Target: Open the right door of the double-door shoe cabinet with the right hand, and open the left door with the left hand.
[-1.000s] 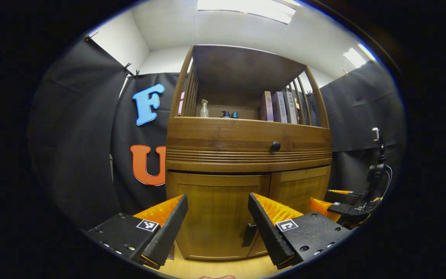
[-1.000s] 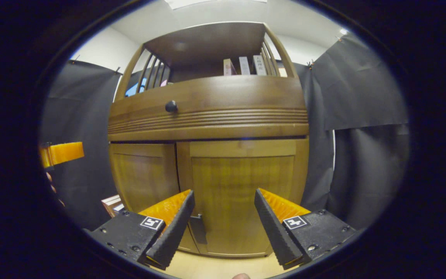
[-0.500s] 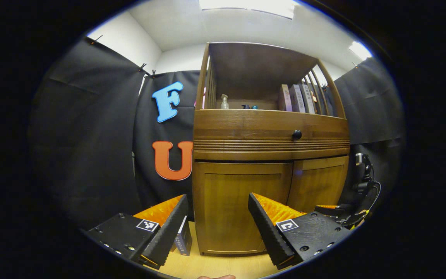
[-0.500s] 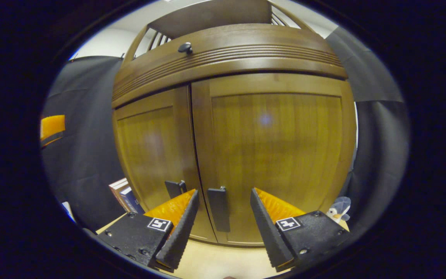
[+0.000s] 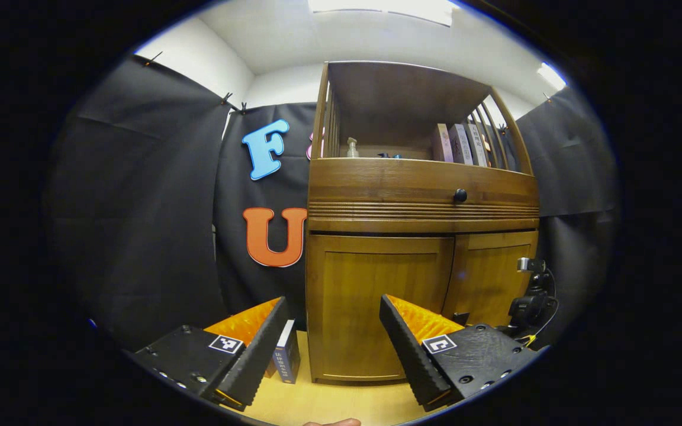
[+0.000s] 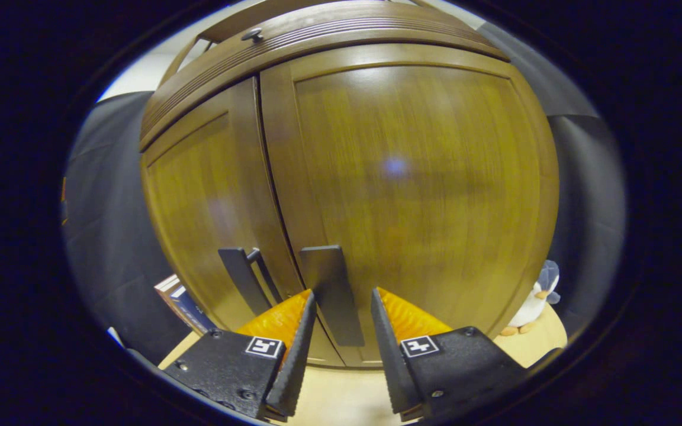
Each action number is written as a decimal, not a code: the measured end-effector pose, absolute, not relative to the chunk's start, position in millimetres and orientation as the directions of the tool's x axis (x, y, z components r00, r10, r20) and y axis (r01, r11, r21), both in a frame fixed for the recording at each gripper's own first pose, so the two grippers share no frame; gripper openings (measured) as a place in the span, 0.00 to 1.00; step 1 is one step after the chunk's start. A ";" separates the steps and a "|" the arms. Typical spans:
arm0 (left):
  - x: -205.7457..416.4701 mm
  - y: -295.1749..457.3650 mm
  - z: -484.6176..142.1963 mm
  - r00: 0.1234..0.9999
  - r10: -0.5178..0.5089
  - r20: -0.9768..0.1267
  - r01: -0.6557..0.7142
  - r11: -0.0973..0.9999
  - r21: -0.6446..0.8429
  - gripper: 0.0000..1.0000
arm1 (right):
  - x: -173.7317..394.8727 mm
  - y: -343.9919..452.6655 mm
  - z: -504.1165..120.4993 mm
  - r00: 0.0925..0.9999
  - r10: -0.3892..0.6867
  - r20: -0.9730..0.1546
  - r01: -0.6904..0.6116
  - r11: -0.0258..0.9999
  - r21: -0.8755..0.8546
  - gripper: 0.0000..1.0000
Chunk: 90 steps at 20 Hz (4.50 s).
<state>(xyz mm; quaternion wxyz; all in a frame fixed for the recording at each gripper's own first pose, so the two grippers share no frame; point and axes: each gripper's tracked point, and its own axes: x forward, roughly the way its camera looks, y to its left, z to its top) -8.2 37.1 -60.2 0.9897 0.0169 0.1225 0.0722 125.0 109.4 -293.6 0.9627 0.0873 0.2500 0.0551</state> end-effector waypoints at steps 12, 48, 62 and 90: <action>-20.5 25.1 -56.1 0.960 0.100 -0.260 -0.093 0.995 0.041 0.94 | 138.3 113.6 -297.7 0.897 0.027 -0.442 0.039 0.989 0.140 0.33; -35.5 -75.7 -40.3 0.973 -0.039 -0.228 0.035 0.999 -0.023 0.93 | -54.2 11.1 -256.8 0.896 0.016 -0.444 0.053 0.988 0.142 0.22; -12.0 -113.5 -86.4 0.956 -0.076 -0.285 0.070 0.997 -0.030 0.93 | -87.1 -68.4 -244.9 0.878 -0.106 -0.466 0.184 0.975 0.123 0.09; 47.7 -107.4 -220.6 0.884 -0.075 -0.461 0.095 0.995 0.021 0.93 | -125.1 -180.4 -214.7 0.839 -0.333 -0.430 0.379 0.925 0.025 0.01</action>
